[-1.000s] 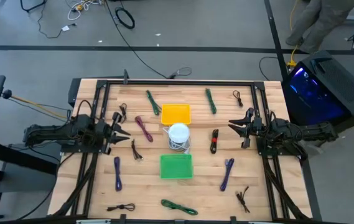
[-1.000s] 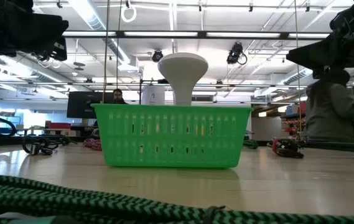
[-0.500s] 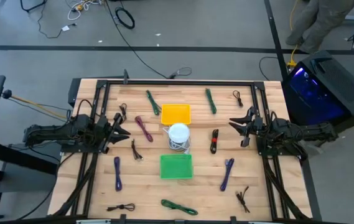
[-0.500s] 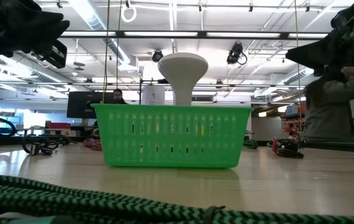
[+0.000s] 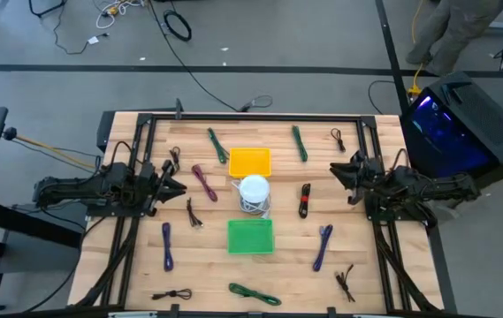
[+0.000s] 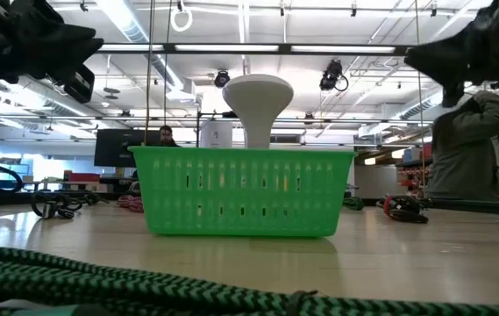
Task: Pick & Place USB Port
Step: Put the black USB cable into the yellow bin
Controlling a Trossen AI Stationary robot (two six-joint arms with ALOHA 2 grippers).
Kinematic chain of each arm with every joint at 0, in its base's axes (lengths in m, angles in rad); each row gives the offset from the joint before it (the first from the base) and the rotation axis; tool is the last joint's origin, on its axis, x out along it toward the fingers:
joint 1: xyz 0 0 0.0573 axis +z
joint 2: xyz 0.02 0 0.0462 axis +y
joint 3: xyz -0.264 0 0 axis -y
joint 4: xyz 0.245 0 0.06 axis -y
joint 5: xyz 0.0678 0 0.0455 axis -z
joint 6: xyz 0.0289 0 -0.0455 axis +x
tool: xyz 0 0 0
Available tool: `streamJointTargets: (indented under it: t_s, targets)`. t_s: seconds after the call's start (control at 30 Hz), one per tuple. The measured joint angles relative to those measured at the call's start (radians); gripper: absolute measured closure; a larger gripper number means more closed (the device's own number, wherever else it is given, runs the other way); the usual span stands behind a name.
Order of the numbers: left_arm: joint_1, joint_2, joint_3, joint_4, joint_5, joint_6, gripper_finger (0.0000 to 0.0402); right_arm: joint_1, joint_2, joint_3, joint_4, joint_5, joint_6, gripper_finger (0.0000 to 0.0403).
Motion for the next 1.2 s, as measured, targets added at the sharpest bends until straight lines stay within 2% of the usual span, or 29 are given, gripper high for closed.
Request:
streamJointTargets:
  t_s: [0.13, 0.23, 0.37, 0.5, 0.67, 0.73, 0.9, 1.1, 1.2]
  targets:
    - [0.0, 0.0, 0.0, -0.011, -0.087, 0.012, 0.0333, 0.0, 0.0, 0.0, 0.124, 0.036, 0.0, 0.0318]
    - [0.0, 0.0, 0.0, -0.013, -0.129, 0.039, 0.0333, 0.0, 0.0, 0.0, 0.154, 0.036, -0.023, 0.0318]
    - [0.0, 0.0, 0.0, -0.013, -0.154, 0.051, 0.0333, -0.002, 0.0, 0.0, 0.225, 0.146, -0.103, 0.0318]
    - [0.0, 0.0, 0.0, -0.013, -0.181, 0.032, 0.0333, -0.002, 0.006, 0.0, 0.254, 0.148, -0.136, 0.0318]
    - [0.0, 0.0, 0.0, -0.012, -0.205, 0.013, 0.0333, -0.016, 0.058, 0.011, 0.443, 0.124, -0.271, 0.0318]
    - [0.0, 0.0, 0.0, -0.012, -0.238, 0.002, 0.0333, -0.029, 0.097, 0.055, 0.462, 0.098, -0.295, 0.0318]
    - [0.0, 0.0, 0.0, -0.012, -0.322, -0.008, 0.0333, -0.072, 0.305, 0.249, 0.27, 0.048, -0.311, 0.0318]
    - [0.0, 0.0, 0.0, -0.011, -0.334, -0.017, 0.0333, -0.206, 0.643, 0.489, 0.057, 0.363, -0.361, 0.0318]
    - [0.0, 0.0, 0.0, -0.011, -0.334, -0.032, 0.0333, -0.348, 0.764, 0.582, -0.107, 0.33, -0.306, 0.0318]
